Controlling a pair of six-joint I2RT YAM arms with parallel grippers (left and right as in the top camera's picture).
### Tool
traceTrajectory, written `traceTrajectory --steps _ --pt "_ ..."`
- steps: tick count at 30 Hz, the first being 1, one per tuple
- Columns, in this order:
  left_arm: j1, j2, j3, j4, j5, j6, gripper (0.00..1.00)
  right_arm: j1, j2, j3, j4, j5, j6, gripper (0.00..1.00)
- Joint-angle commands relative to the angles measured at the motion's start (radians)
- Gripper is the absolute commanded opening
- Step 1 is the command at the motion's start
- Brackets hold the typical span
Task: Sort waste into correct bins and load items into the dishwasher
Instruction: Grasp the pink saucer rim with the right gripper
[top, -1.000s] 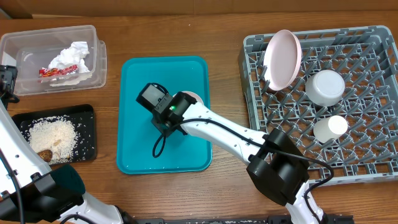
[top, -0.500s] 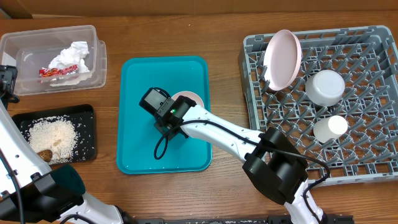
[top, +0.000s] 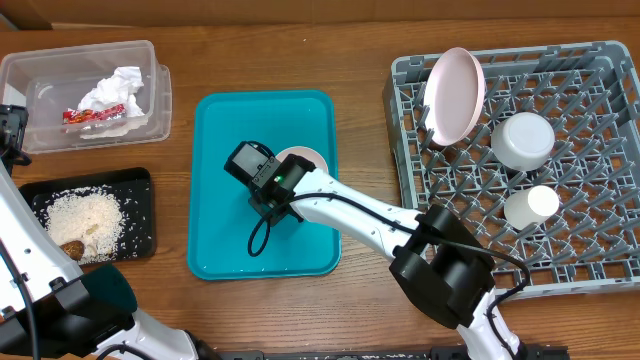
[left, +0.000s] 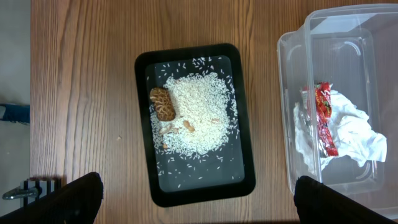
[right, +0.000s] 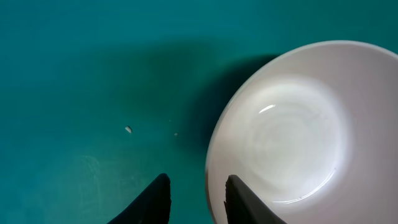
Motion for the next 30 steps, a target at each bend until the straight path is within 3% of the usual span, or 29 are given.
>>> traceTrajectory --steps 1,12,19,20,24,30 --pt "-0.004 0.01 0.005 0.001 -0.016 -0.016 1.0 -0.001 0.04 -0.006 0.006 0.014 0.025 0.3" --pt "-0.004 0.01 0.005 0.001 -0.016 -0.016 1.0 -0.001 0.039 0.1 -0.06 0.018 0.025 0.24" --pt "-0.004 0.01 0.005 0.001 -0.016 -0.016 1.0 -0.001 0.039 0.126 -0.079 0.017 0.028 0.08" --pt "-0.004 0.01 0.005 0.001 -0.016 -0.016 1.0 -0.001 0.039 0.126 -0.082 0.017 0.033 0.08" --pt "-0.004 0.01 0.005 0.001 -0.016 -0.016 1.0 -0.001 0.04 0.126 -0.093 0.017 0.033 0.27" --pt "-0.004 0.01 0.005 0.001 -0.016 -0.016 1.0 -0.001 0.056 0.125 -0.097 0.012 0.049 0.34"
